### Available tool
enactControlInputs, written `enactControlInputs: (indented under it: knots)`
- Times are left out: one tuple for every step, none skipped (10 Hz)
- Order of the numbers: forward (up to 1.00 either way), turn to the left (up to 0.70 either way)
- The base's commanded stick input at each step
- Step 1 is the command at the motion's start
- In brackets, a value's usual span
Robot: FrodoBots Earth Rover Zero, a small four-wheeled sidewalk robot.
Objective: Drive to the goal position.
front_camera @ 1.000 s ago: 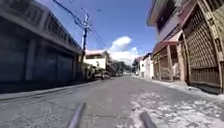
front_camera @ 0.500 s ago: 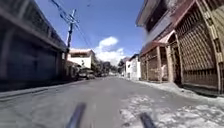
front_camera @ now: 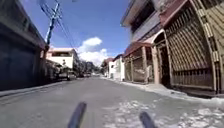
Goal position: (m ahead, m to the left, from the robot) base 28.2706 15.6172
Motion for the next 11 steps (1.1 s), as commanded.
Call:
enactControlInputs:
  knots:
    - [1.00, 0.03]
    - [1.00, 0.02]
    - [1.00, 0.00]
    - [1.00, 0.00]
    - [1.00, 0.04]
    - [1.00, 0.05]
    - [1.00, 0.04]
    - [1.00, 0.05]
    - [1.00, 0.05]
    - [1.00, 0.04]
    - [1.00, 0.03]
